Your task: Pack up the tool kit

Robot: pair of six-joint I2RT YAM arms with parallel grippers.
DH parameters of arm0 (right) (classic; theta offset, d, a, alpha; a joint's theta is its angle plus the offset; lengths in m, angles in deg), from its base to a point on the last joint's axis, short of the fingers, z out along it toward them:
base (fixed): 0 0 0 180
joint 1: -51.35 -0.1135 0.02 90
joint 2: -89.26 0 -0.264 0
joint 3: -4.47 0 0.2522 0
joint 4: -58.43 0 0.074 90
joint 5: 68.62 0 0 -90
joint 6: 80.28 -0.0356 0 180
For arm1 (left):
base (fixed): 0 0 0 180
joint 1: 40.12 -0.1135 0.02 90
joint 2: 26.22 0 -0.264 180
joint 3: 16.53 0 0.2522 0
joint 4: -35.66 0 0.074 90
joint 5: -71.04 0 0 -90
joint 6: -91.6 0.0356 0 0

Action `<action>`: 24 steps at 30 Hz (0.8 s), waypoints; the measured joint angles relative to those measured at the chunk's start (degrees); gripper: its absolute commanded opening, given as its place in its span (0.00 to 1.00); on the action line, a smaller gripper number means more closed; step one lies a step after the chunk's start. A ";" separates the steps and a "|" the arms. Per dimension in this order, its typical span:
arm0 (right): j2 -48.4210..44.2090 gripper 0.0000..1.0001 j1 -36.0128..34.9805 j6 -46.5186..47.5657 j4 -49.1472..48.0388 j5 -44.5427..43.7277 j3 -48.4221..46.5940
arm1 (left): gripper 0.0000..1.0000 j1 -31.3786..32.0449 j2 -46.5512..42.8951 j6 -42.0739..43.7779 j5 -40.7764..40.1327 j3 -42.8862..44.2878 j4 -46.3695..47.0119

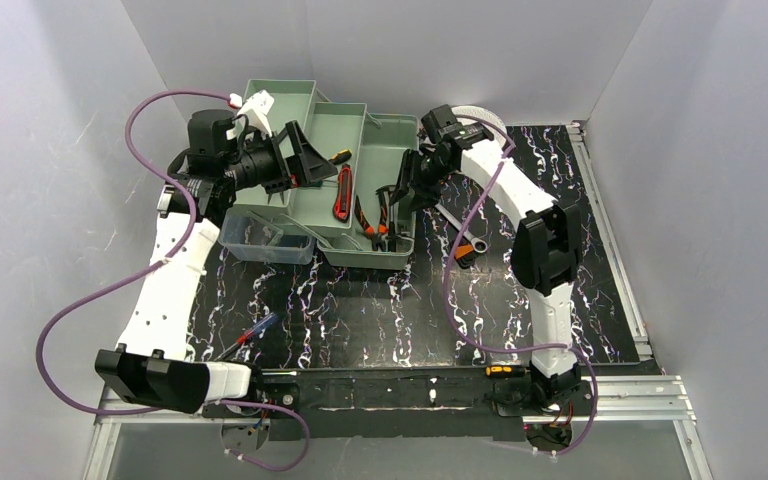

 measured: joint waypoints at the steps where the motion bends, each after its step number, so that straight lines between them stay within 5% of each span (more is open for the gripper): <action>1: -0.24 0.57 0.00 0.09 0.00 -0.39 0.00 | 0.98 0.00 -0.02 0.00 -0.07 -0.13 -0.02; 24: -5.42 0.53 5.09 7.37 3.34 -9.90 -2.45 | 0.98 0.00 1.57 0.37 -1.75 2.05 -1.53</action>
